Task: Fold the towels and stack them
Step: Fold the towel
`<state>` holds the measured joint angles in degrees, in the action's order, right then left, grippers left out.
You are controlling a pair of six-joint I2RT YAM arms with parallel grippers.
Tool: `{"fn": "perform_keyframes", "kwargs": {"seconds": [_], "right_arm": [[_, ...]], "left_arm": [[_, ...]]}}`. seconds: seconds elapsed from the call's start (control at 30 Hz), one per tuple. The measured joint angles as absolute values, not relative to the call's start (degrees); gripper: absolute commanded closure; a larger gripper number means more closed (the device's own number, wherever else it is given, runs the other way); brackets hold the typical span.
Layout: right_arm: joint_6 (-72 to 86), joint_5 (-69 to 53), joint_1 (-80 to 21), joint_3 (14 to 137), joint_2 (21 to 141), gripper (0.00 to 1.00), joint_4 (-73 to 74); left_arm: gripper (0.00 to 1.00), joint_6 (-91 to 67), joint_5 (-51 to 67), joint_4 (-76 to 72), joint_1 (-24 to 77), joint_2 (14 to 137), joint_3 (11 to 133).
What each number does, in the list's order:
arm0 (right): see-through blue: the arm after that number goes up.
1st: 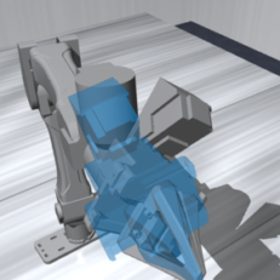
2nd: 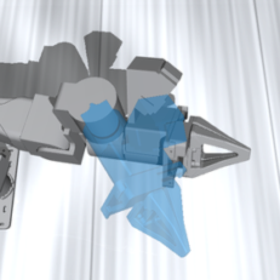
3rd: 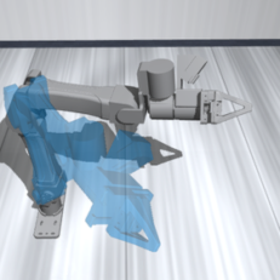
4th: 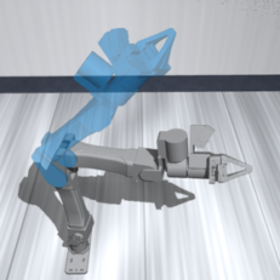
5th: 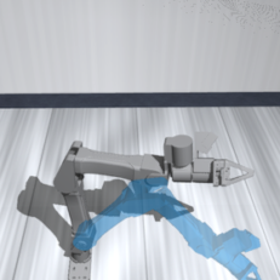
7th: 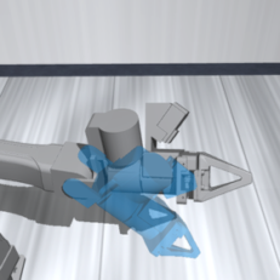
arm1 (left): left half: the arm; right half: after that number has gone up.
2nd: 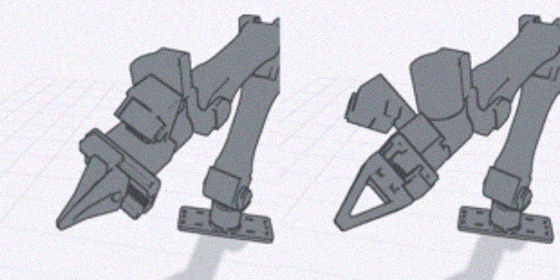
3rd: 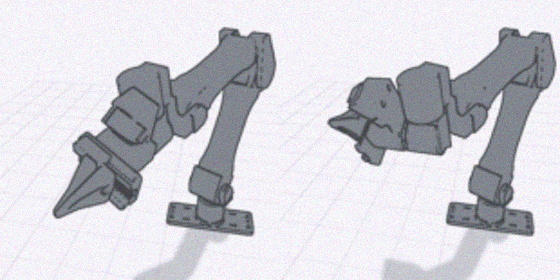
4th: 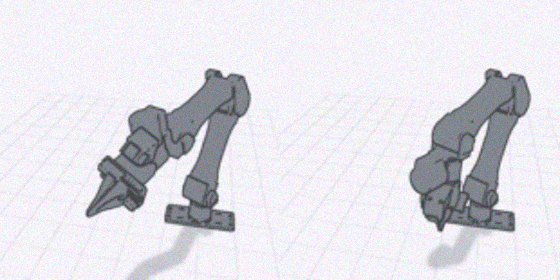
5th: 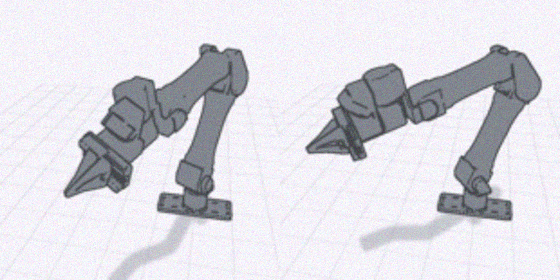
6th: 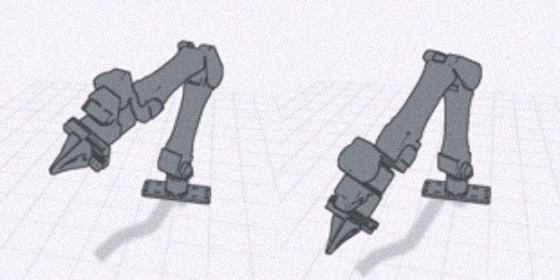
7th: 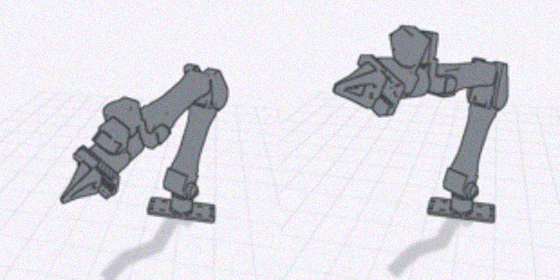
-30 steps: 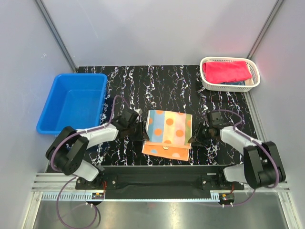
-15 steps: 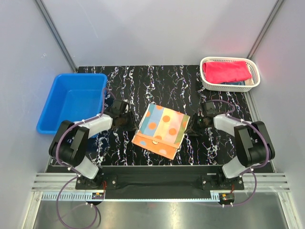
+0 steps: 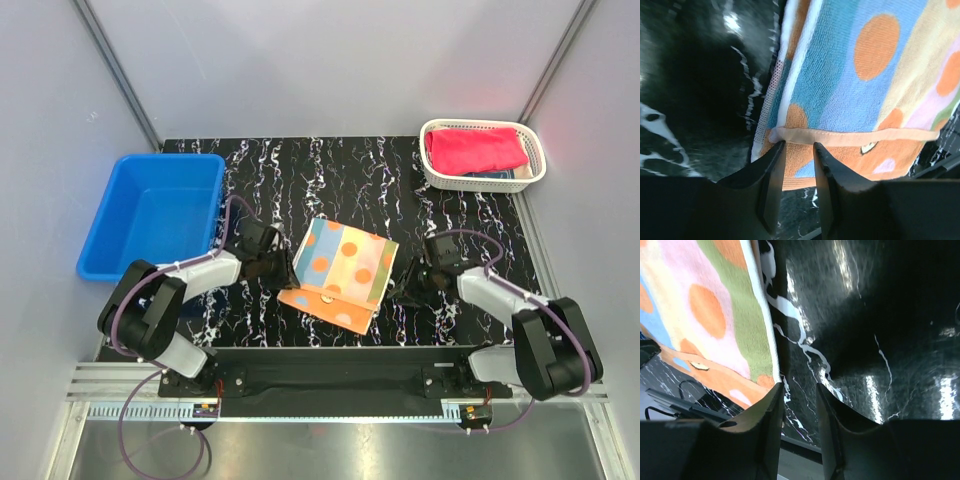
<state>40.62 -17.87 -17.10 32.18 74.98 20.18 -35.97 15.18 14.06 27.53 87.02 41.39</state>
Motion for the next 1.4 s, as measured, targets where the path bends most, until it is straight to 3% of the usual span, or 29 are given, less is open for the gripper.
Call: {"fn": "perform_keyframes", "kwargs": {"seconds": [0.27, 0.43, 0.73, 1.0, 1.4], "right_arm": [[46.9, -16.5, -20.7, 27.3, 69.1, 0.61, 18.1], [49.9, -15.4, -23.3, 26.4, 68.5, 0.61, 16.1], [55.8, -12.5, -28.8, 25.6, 71.3, 0.61, 11.5], [57.4, -8.5, -30.2, 25.5, 71.6, 1.00, 11.0], [53.6, -4.1, -30.3, 26.1, 68.5, 0.99, 16.3]], "left_arm": [[0.64, -40.0, 15.6, 12.4, 33.1, 83.1, 37.8], [0.58, -40.6, 14.5, 13.8, 33.0, 80.9, 38.0], [0.59, -38.8, 12.6, 14.7, 31.5, 83.1, 40.8], [0.60, -37.8, 12.9, 14.4, 31.1, 85.5, 40.8], [0.60, -36.9, 13.0, 14.5, 31.1, 85.0, 41.3]]}}
